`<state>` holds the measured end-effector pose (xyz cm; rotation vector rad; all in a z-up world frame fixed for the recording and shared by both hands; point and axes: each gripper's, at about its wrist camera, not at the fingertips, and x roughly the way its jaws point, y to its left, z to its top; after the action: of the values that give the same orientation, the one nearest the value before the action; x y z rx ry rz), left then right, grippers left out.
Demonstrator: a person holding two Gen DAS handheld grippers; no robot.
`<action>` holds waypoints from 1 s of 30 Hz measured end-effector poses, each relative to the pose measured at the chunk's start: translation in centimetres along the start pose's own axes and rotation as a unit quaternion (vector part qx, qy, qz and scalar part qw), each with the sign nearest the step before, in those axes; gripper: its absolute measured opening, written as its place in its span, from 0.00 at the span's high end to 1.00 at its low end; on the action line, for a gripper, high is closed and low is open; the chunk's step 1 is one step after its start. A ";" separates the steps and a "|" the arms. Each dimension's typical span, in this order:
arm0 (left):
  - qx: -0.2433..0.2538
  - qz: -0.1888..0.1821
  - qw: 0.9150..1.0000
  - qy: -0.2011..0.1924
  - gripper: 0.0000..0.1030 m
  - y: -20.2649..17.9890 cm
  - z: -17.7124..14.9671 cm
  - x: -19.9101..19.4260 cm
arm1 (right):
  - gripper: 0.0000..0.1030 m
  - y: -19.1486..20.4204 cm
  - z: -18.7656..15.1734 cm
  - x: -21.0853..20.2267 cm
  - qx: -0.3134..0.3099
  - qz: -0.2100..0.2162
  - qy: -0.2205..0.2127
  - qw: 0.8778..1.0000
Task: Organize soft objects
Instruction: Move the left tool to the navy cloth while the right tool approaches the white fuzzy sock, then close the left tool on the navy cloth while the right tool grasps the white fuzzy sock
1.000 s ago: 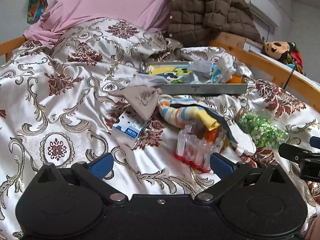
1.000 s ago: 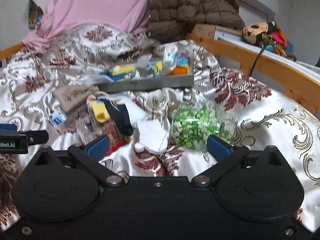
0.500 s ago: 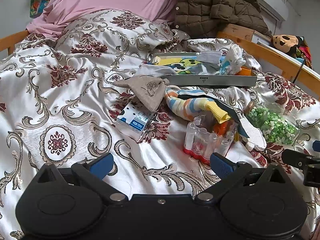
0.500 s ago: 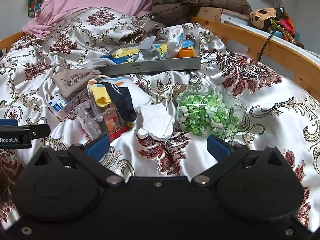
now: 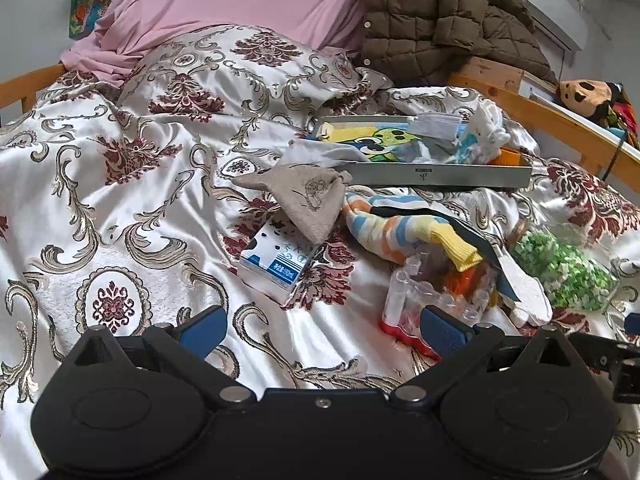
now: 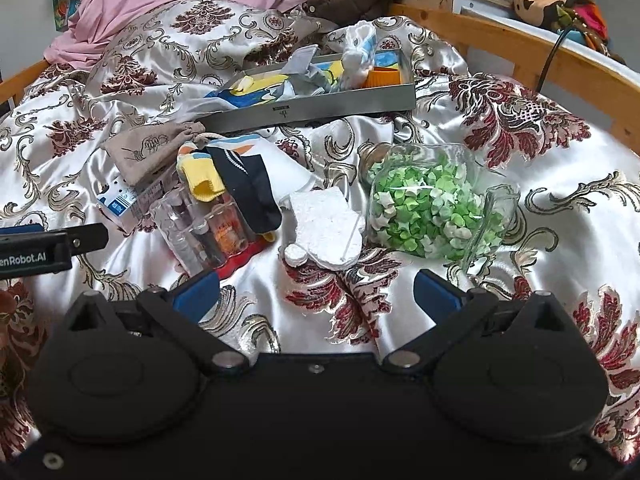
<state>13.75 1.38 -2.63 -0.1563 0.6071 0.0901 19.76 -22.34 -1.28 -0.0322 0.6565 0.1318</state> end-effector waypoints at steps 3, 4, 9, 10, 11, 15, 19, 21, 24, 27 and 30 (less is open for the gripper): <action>-0.001 0.003 1.000 -0.004 0.01 0.2 0.2 0.2 | 0.01 0.1 0.2 0.3 -0.002 0.003 0.002 1.000; 0.000 0.003 1.000 -0.007 0.01 0.2 0.3 0.3 | 0.01 0.0 0.3 0.5 -0.004 0.003 0.003 1.000; 0.007 -0.007 1.000 -0.020 0.01 0.0 1.1 0.5 | 0.01 -0.6 0.8 1.5 -0.002 -0.001 0.005 1.000; 0.009 -0.011 1.000 -0.023 0.01 -0.2 1.2 0.6 | 0.01 -0.8 0.9 1.8 0.004 0.002 0.006 1.000; 0.012 -0.017 0.999 -0.027 0.01 -0.3 1.5 0.6 | 0.01 -1.1 1.0 2.0 0.010 0.007 0.007 1.000; 0.026 -0.038 0.998 -0.041 0.01 -1.1 2.6 0.9 | 0.01 -1.9 1.1 3.2 0.024 0.022 0.013 0.999; 0.052 -0.072 0.995 -0.048 0.01 -2.3 3.9 1.6 | 0.01 -1.9 1.3 3.8 0.011 0.031 0.005 0.999; 0.069 -0.095 0.992 -0.047 0.01 -3.0 4.8 2.3 | 0.01 -1.9 1.4 4.0 0.003 0.033 0.002 0.999; 0.103 -0.127 0.986 -0.039 0.01 -4.5 6.1 3.8 | 0.03 -1.8 1.6 4.2 -0.003 0.031 -0.003 1.000; 0.141 -0.156 0.977 -0.025 0.01 -6.1 7.2 5.4 | 0.16 -2.3 1.7 4.6 0.009 0.032 0.000 0.999; 0.170 -0.174 0.970 -0.012 0.04 -7.6 8.0 7.0 | 0.22 -2.9 1.6 5.1 0.027 0.032 0.002 0.999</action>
<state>24.97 -4.42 0.74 0.0725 0.5545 -0.3516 25.09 -24.48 -3.10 0.0407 0.6659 0.1750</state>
